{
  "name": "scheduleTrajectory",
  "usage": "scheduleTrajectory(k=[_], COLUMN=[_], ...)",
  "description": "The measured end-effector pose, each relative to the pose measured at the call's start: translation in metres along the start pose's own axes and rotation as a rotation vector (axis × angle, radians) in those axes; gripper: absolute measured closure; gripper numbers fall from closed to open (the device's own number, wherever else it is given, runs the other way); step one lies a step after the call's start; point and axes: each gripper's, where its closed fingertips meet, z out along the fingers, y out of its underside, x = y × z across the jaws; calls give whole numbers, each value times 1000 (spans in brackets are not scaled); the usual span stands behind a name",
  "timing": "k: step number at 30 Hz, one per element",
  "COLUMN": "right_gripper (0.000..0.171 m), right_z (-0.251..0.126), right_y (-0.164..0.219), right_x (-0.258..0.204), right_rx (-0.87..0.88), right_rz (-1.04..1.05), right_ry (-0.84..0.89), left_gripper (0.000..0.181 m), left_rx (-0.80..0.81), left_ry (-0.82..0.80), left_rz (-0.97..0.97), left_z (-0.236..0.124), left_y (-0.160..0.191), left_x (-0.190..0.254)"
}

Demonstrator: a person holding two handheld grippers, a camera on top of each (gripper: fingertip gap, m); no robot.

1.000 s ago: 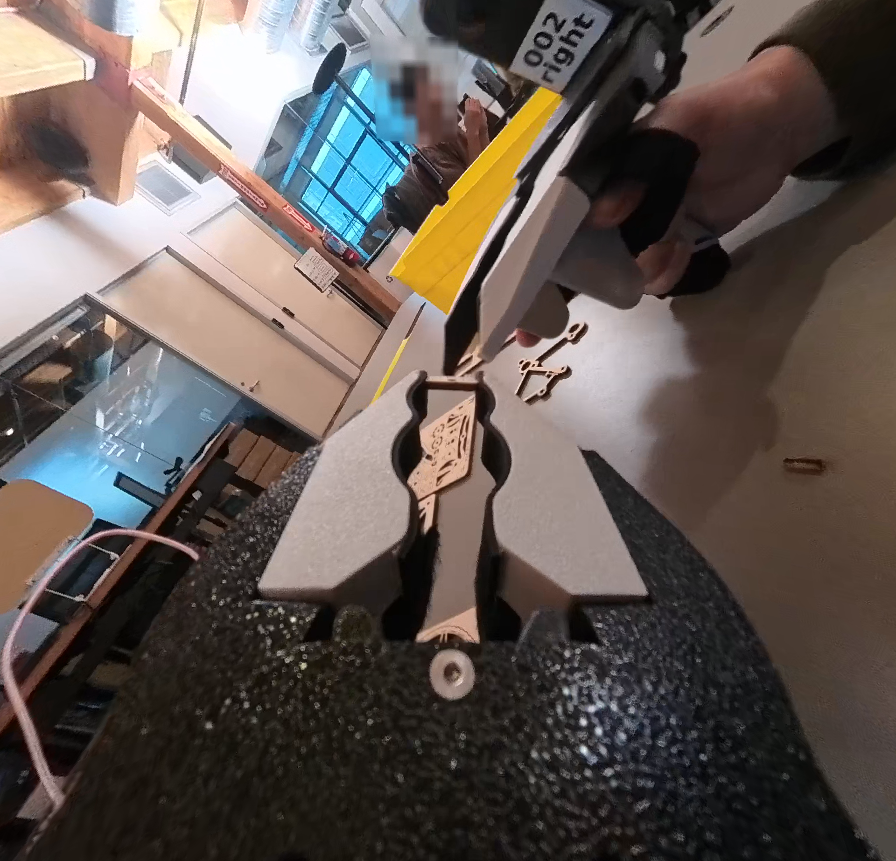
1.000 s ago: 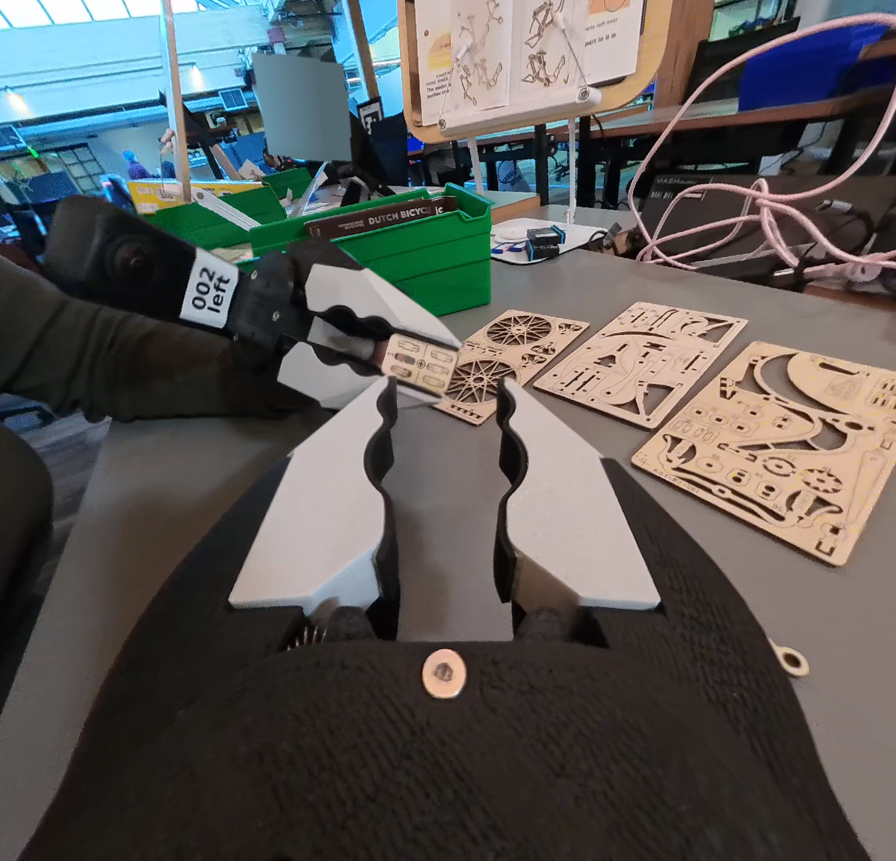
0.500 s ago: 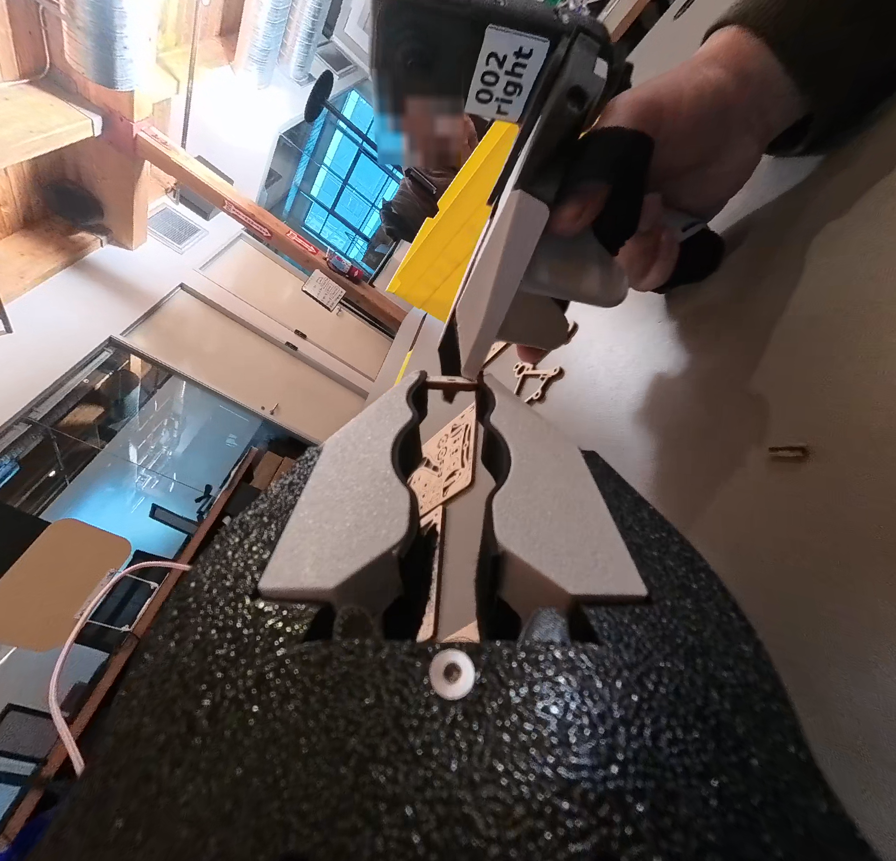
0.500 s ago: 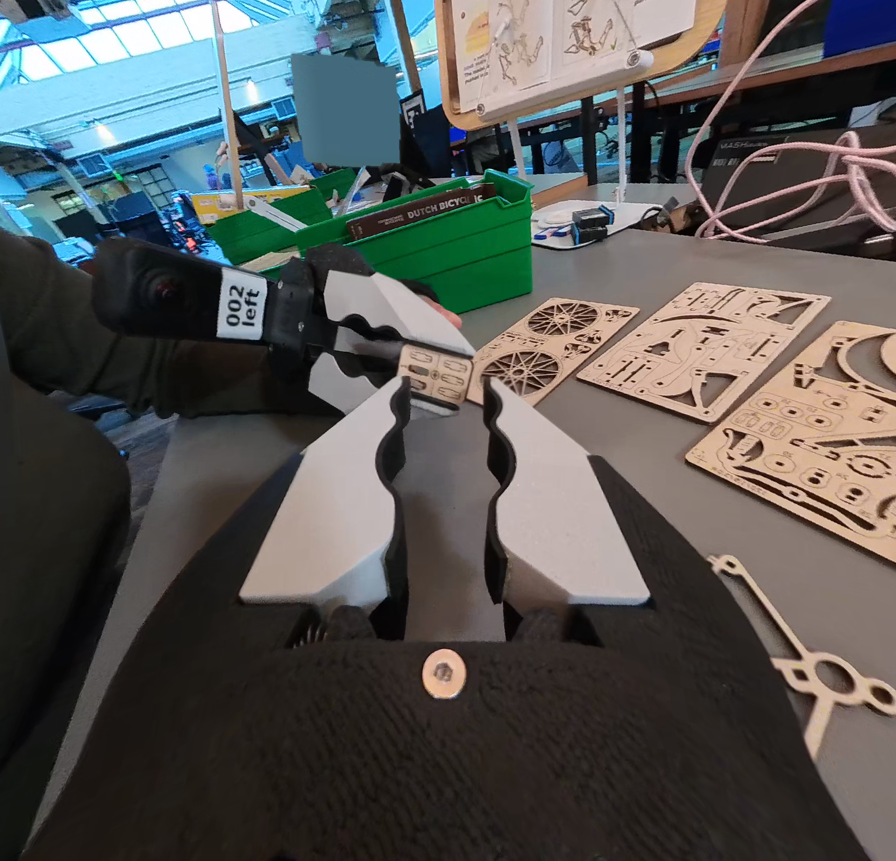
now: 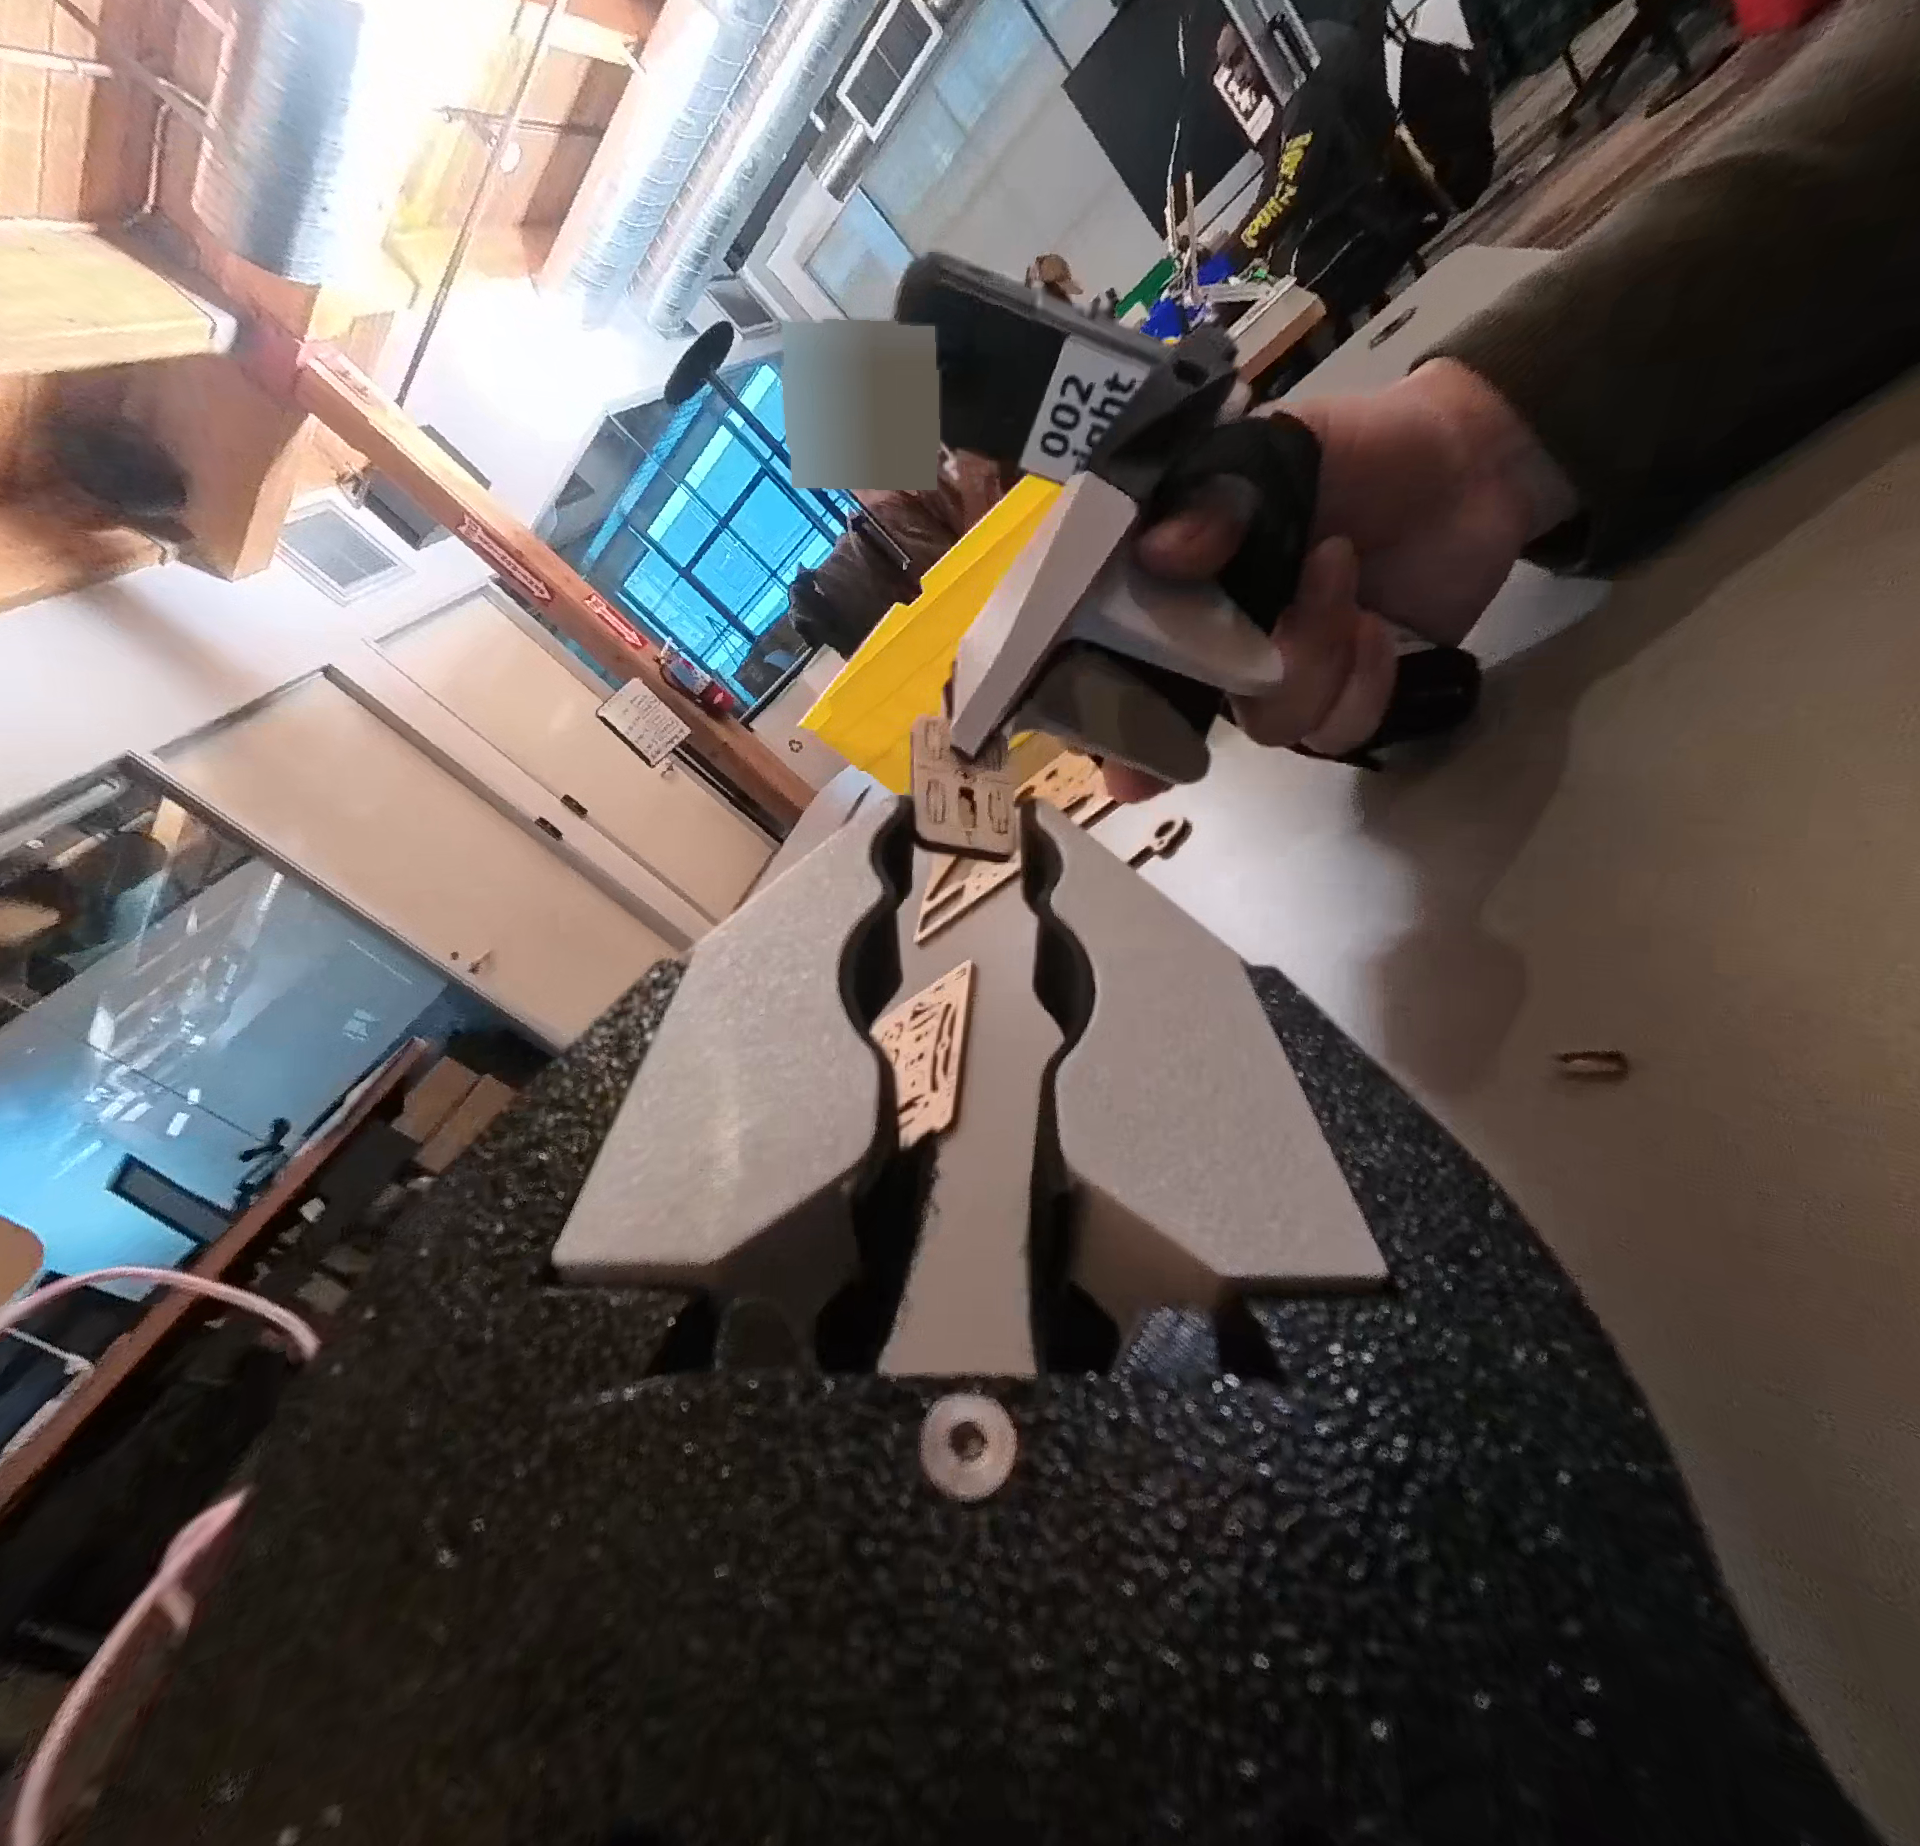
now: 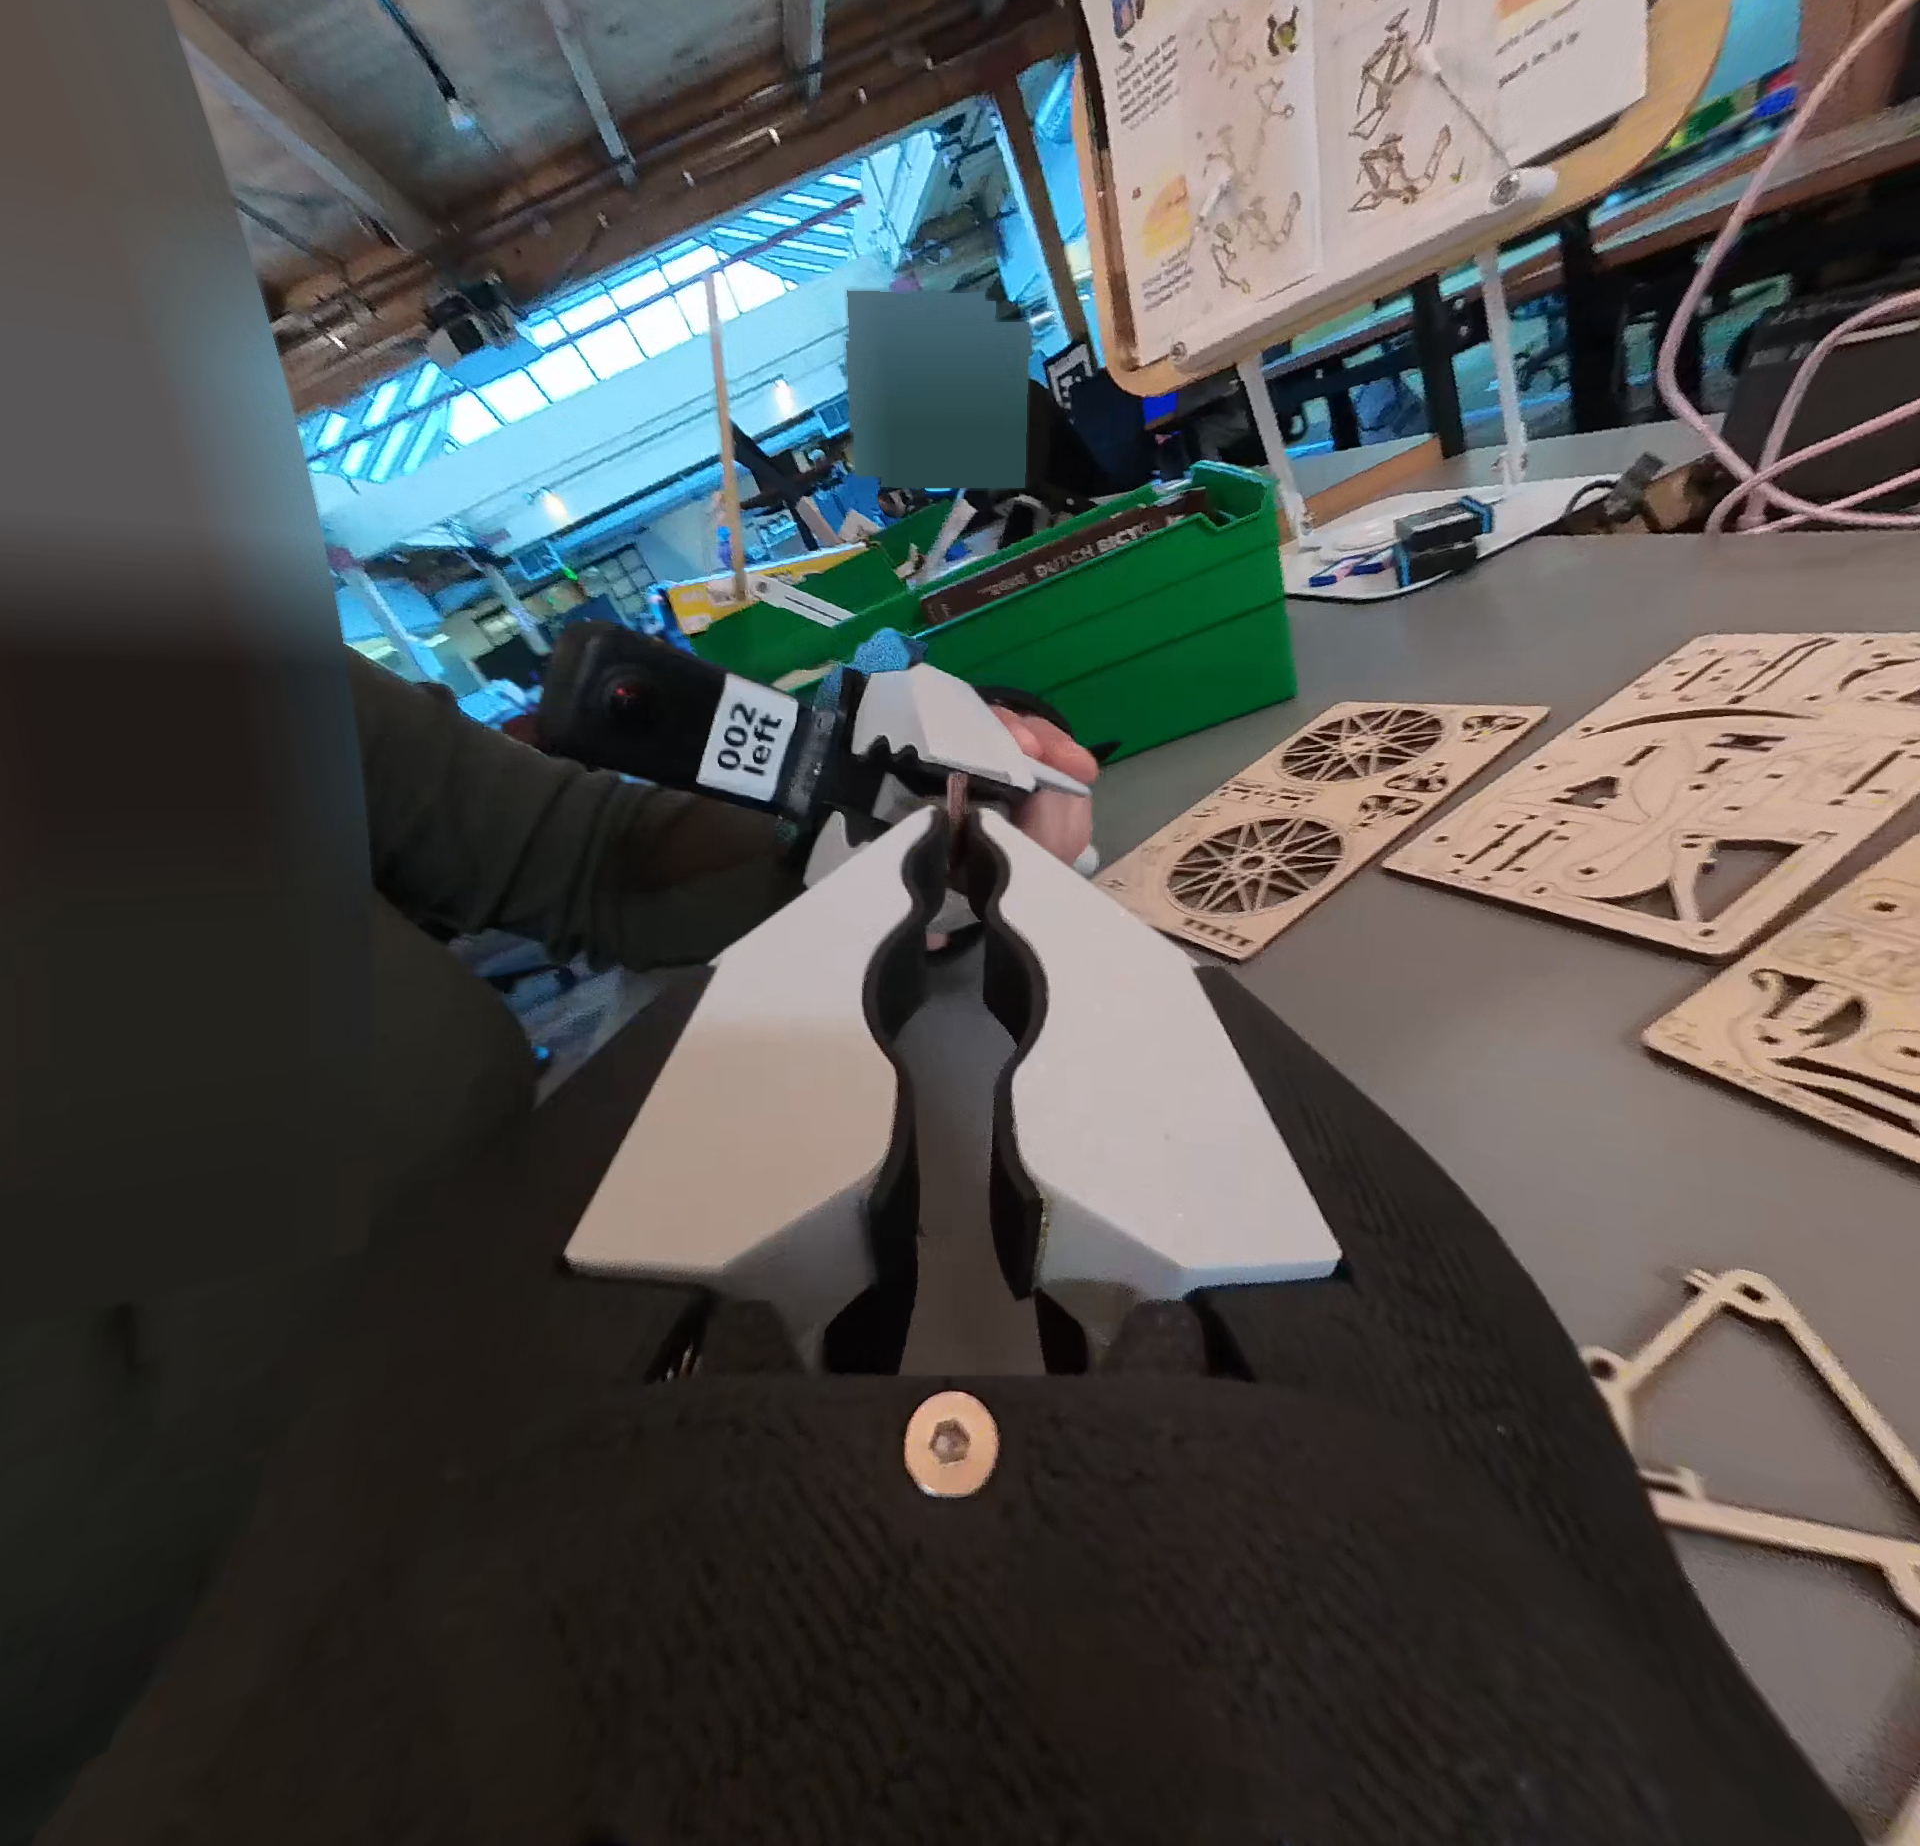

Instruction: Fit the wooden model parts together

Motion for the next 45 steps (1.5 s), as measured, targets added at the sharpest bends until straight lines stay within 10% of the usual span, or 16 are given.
scheduleTrajectory(k=[6, 28, 39, 45], right_gripper=[170, 168, 112, 119], right_z=[-13, -8, 7, 3], right_y=[-5, 38, 10, -1], right_x=[15, 16, 31, 33], right_rx=[-43, -363, -205, -223], right_rz=[-166, -608, -971, -1262], right_ry=[142, 196, 505, 653], left_gripper=[147, 180, 181, 181], left_rx=[0, -166, 6, 45], left_ry=[38, 307, 216, 282], left_rz=[-192, -308, -1128, -1259], left_z=[1, 3, 3, 4], left_y=[7, 26, 23, 18], left_x=[-3, 31, -23, -18])
